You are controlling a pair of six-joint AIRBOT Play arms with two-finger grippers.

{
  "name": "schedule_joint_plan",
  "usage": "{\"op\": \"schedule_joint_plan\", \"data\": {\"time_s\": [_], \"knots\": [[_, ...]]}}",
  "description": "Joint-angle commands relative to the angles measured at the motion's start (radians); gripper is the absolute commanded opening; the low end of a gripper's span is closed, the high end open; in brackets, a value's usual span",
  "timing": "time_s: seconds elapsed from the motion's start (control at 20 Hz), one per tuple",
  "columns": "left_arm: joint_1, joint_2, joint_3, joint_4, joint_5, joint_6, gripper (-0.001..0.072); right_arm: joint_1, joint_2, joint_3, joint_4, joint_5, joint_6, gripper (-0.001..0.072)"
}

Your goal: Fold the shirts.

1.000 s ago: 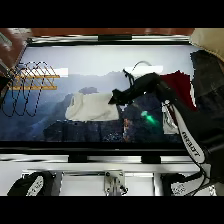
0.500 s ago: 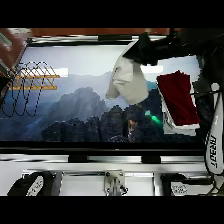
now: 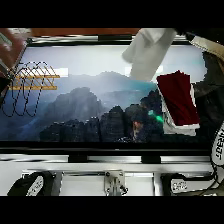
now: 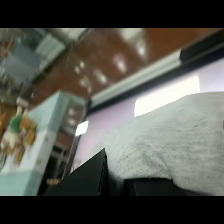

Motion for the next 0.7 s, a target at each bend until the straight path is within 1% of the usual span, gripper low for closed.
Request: {"op": "schedule_joint_plan", "data": {"time_s": [0.0,0.1,0.15,0.2,0.3,0.4,0.5,0.55,0.65], "knots": [[-0.001,0.000,0.000,0.000,-0.001,0.000,0.0039,-0.037,-0.041,0.003,-0.002,0.347,-0.031,0.0084],[-0.001,0.000,0.000,0.000,-0.001,-0.001,0.0039,-0.047,-0.069,0.003,-0.004,0.470,-0.123,0.0084],[-0.001,0.001,0.000,-0.001,-0.005,-0.001,0.0039,-0.059,-0.088,0.003,-0.010,0.498,-0.143,0.0084],[-0.001,0.001,0.000,-0.003,-0.013,-0.001,0.0039,-0.075,-0.111,0.003,-0.010,0.502,-0.142,0.0084],[-0.003,0.002,0.000,-0.003,-0.029,-0.001,0.0039,-0.101,-0.158,0.003,-0.028,0.449,-0.143,0.0084],[-0.004,0.002,0.000,-0.003,-0.038,-0.001,0.0039,-0.120,-0.192,0.003,-0.100,0.310,-0.143,0.0084],[-0.004,0.001,0.000,-0.003,-0.037,-0.001,0.0039,-0.143,-0.195,0.003,-0.216,0.122,-0.140,0.0084],[-0.004,0.001,0.000,-0.003,-0.037,-0.001,0.0039,-0.157,-0.190,0.003,-0.256,0.027,-0.124,0.0085],[-0.004,0.001,0.000,-0.003,-0.037,-0.001,0.0039,-0.197,-0.164,0.003,-0.278,-0.124,-0.074,0.0084]]}}
